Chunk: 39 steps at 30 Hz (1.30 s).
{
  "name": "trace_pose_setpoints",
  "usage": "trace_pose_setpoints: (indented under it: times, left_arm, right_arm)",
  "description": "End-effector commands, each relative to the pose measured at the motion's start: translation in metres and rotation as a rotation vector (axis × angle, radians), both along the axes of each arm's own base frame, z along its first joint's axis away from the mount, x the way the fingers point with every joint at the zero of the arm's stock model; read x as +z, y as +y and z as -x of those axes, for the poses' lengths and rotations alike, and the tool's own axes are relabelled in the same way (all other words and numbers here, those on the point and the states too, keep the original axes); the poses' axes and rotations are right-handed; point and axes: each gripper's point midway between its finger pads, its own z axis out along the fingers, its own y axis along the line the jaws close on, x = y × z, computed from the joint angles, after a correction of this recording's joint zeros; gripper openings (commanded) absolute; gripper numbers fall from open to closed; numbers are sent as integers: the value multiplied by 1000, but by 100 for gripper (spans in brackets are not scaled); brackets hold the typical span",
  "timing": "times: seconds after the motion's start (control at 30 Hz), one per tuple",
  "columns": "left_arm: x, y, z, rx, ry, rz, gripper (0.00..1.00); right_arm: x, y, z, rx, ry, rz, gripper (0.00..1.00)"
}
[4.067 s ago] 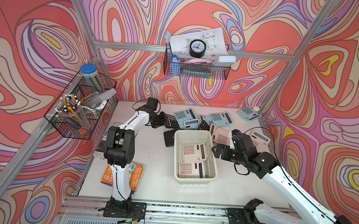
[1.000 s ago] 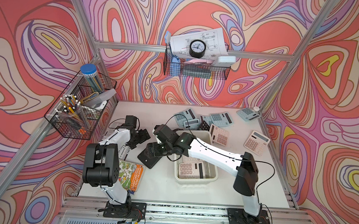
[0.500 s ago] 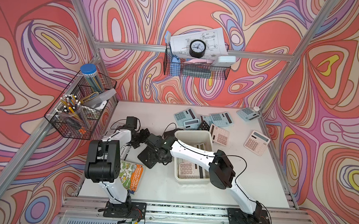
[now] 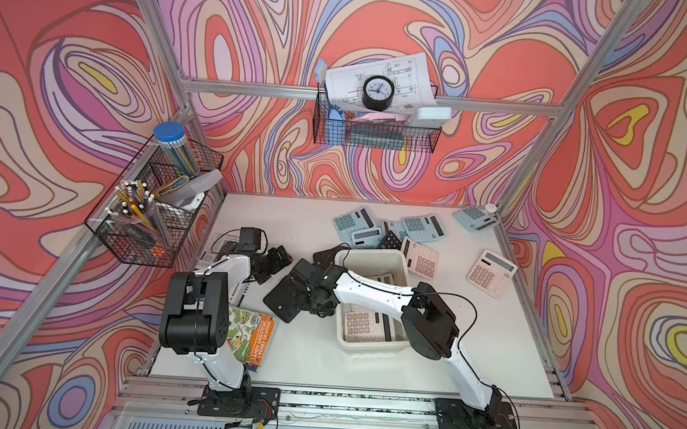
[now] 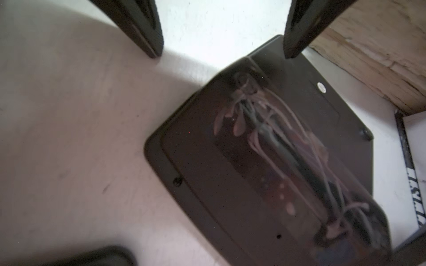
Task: Put the calculator in the storage box
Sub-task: Pick up the calculator at the center of the board.
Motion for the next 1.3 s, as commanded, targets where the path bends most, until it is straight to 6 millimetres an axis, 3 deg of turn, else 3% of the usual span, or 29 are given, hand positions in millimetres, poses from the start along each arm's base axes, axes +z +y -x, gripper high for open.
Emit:
trace_pose_setpoints:
  times: [0.0, 0.2, 0.33, 0.67, 0.83, 1.03, 1.27]
  left_arm:
    - [-45, -7, 43, -1, 189, 37, 90]
    - [-52, -9, 49, -6, 207, 47, 90]
    - [-55, -12, 52, -9, 214, 62, 90]
    - [-55, -22, 56, -17, 212, 126, 90]
    - [-53, -25, 55, -11, 207, 156, 90]
    - [-56, -15, 59, 27, 223, 97, 90]
    - [-51, 0, 63, 84, 223, 19, 91]
  right_arm:
    - [2, 14, -4, -82, 33, -112, 84]
    - [-16, 28, -4, -177, 106, -248, 82]
    - [-16, 33, -13, -229, 98, -327, 77]
    - [32, 27, -56, -310, -53, -511, 67]
    - [31, 24, -67, -333, -47, -526, 66]
    - [22, 13, -62, -359, -6, -459, 65]
    - [4, -3, -49, -374, 47, -352, 72]
